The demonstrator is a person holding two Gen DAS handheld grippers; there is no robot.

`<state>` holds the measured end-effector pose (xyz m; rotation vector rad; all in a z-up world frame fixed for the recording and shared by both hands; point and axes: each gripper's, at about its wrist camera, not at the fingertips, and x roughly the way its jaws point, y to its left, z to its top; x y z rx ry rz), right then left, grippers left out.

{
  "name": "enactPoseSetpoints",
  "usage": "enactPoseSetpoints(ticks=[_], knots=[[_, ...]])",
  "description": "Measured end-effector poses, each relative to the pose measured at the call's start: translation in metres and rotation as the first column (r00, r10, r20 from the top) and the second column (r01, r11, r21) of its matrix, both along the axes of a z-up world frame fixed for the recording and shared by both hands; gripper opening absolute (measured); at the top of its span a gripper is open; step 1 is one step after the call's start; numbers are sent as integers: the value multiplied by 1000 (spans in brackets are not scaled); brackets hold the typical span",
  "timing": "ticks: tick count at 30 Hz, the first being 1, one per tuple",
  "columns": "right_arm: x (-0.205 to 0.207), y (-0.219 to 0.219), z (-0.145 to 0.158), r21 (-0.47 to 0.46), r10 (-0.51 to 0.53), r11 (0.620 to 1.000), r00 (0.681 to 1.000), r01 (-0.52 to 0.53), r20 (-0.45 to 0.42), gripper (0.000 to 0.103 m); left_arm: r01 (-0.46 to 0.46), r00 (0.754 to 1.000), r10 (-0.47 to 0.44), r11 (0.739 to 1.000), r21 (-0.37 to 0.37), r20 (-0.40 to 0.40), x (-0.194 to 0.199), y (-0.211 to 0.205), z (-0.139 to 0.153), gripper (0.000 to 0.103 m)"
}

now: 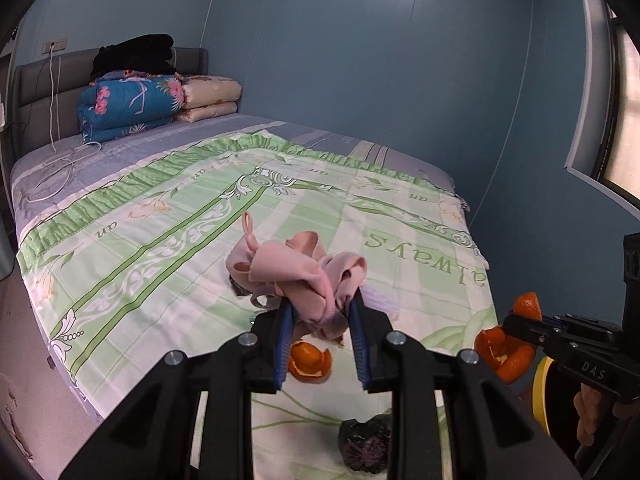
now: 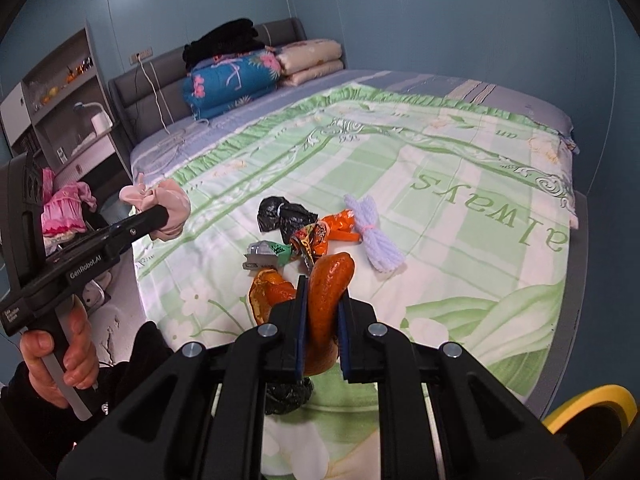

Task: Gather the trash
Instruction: 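Lift the pink fabric and orange peel and carry them over the bin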

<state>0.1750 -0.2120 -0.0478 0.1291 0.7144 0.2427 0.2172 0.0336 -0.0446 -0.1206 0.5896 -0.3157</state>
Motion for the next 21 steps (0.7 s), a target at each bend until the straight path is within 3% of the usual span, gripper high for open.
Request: enactPoseSetpoints(ticks=[12,21], knots=[[-60,-61,43,61,-129,990,986,123,108,12,138,985,-139,990,18,103,-51,-63,39,24],[-97,-104,57,89,-224,973,964,213,145,12,232,960,-234,972,35,152,-80,-105,59,24]])
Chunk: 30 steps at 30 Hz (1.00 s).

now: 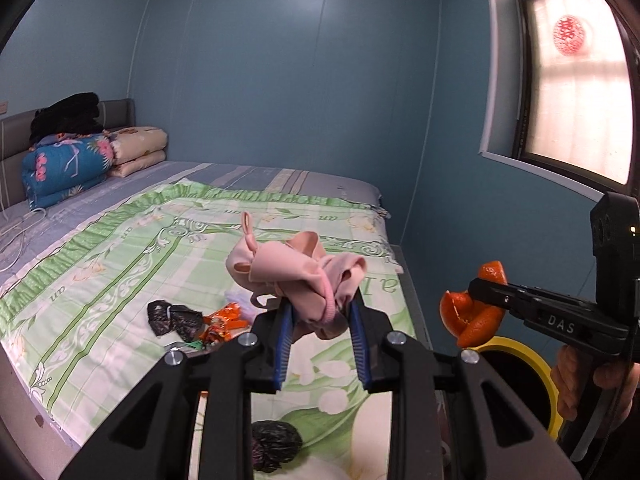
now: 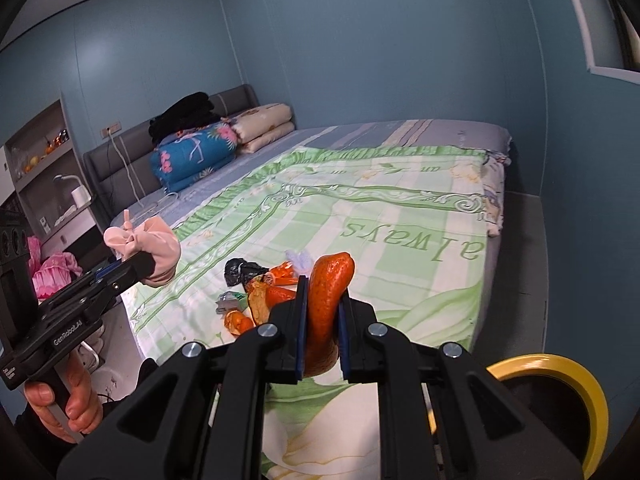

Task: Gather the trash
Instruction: 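Lift the pink fabric and orange peel and carry them over the bin, then open both tools to drop the pink fabric and orange peel into the bin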

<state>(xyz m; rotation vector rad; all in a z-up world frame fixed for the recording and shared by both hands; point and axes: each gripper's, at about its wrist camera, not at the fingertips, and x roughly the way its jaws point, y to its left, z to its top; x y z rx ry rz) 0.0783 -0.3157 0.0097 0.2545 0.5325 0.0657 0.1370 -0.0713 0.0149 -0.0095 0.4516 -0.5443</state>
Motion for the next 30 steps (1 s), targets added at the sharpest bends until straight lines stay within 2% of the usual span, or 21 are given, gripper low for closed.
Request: enactPoseSetpoints(ticks=[14,23,30], knots=[[-56,-55,7,33,-158,987,987,157,26,13,128,991,-128,992,14,25,-27,-53,10,25],[-82,-89,-8,44,-282,958,959,283,-32,13,213,977,-213,977,-5,-1,-38,-88,2,25],[-99,-113,-30,16,-375,925,921,378,-106,13,294,955,-292,955,32,-47,-44,-125,-24,25]])
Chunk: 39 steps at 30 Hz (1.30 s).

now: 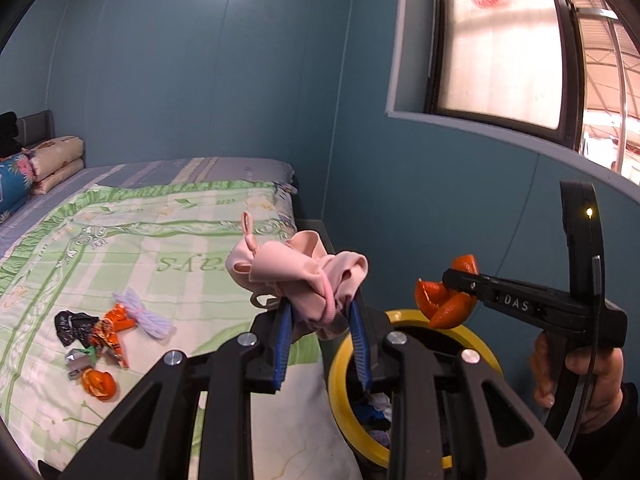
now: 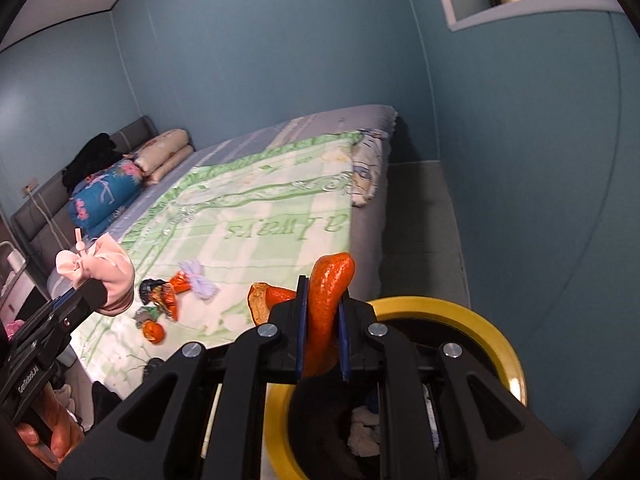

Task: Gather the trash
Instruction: 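Open both tools to drop the pink fabric and orange peel into the bin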

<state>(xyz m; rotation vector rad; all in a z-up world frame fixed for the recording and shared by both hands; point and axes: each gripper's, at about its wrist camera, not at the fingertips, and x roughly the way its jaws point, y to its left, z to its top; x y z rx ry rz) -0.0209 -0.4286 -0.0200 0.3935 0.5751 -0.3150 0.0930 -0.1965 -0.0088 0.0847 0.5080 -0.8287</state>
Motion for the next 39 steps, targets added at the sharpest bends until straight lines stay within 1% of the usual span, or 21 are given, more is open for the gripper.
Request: enactPoseSetpoints(ticks=[6,11,15,21,25,36,39], knots=[[-3,-17,-26,20,-49,999,996,51,-69,13,64,996,-60,996,59,-66,1,-30,-33,25],[-1,-27,-47,37,-65,997,992,70,-109,13,94,990,-82,991,95,-119,3,-45,-56,25],[1,-33,-65,72,-70,994,987,81,-142,13,116,982,-96,986,117,-161,3,-54,-69,25],[6,-40,-83,108,-74,990,983,94,-170,13,144,971,-112,979,143,-210,7,-68,-83,27],[6,-42,-88,117,-80,988,981,101,-175,13,153,965,-115,976,154,-236,9,-76,-90,29],[6,-45,-94,109,-106,986,977,127,-185,14,156,959,-113,976,150,-260,5,-78,-97,33],[6,-46,-95,112,-111,985,977,133,-183,16,156,959,-113,976,149,-260,6,-78,-97,35]])
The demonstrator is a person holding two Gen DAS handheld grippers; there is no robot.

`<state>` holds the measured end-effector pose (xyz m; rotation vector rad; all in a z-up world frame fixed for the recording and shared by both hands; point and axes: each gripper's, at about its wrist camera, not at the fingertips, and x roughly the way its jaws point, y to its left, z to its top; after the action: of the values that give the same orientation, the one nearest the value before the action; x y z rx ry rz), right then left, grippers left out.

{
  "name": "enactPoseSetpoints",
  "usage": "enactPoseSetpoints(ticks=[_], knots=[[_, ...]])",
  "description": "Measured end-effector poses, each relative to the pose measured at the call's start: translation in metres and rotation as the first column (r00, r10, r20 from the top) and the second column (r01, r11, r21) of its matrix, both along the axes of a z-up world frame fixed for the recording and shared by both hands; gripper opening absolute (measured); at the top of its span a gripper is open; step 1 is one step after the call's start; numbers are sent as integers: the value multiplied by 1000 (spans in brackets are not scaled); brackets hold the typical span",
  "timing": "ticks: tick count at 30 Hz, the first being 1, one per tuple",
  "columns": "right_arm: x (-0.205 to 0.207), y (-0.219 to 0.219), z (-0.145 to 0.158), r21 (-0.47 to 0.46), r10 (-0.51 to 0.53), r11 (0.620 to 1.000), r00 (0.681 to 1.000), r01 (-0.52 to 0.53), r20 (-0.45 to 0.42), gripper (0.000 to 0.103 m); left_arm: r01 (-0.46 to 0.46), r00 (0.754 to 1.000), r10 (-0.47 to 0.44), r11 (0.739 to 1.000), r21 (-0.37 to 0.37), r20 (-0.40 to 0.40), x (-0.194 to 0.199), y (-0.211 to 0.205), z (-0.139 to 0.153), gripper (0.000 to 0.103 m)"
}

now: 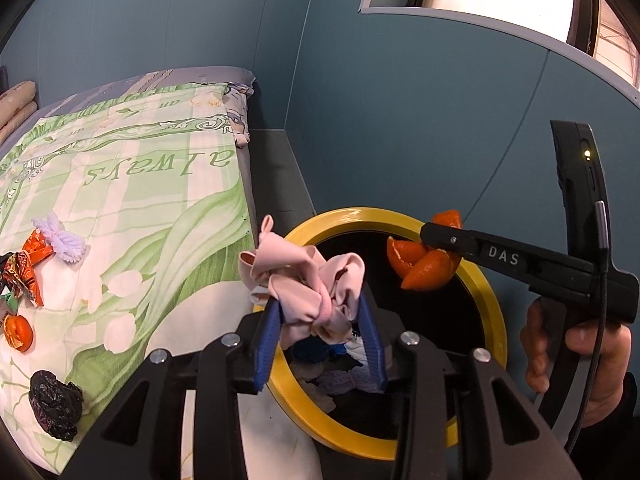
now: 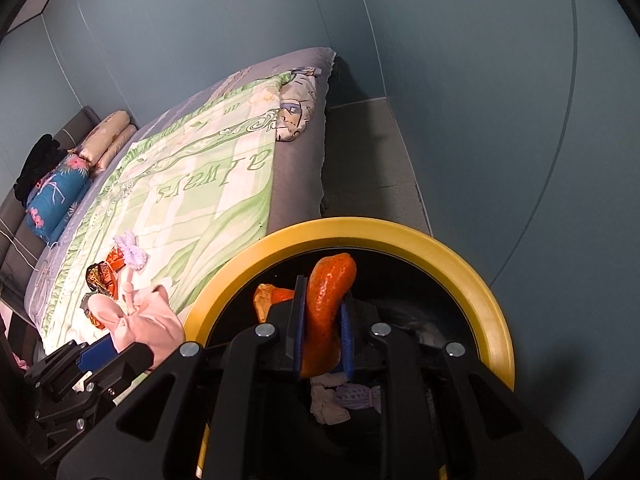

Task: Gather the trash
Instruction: 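Open both tools to drop the pink fabric and orange peel into the bin, then move both open tools back over the trash on the bed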

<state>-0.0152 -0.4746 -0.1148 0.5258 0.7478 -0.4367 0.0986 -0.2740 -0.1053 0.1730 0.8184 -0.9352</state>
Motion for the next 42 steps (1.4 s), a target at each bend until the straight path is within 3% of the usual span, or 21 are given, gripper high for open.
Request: enactPoseSetpoints(ticks=[5,8,12,17,26,42], knots=[[-1,-2,0,1,-17,1000,1000,17,-3,20,-9,1000,9,1000,-6,-4,1,1,2,46],[-2,-4,2,-3,-30,1000,1000,30,4,34,-23,1000,23,1000,-19,6,0,4,5,59],[-3,-6,4,-1,-39,999,999,39,15,40,-47,999,47,998,-36,11,4,12,11,72],[-1,-5,7,5,-33,999,999,33,40,53,-97,994,99,994,-53,36,12,28,20,79],[9,10,26,-6,47,999,993,-47,112,66,-217,971,224,973,-83,83,32,68,39,88],[96,88,67,-73,310,951,937,-302,161,69,-407,899,418,907,-104,130,64,152,60,92]])
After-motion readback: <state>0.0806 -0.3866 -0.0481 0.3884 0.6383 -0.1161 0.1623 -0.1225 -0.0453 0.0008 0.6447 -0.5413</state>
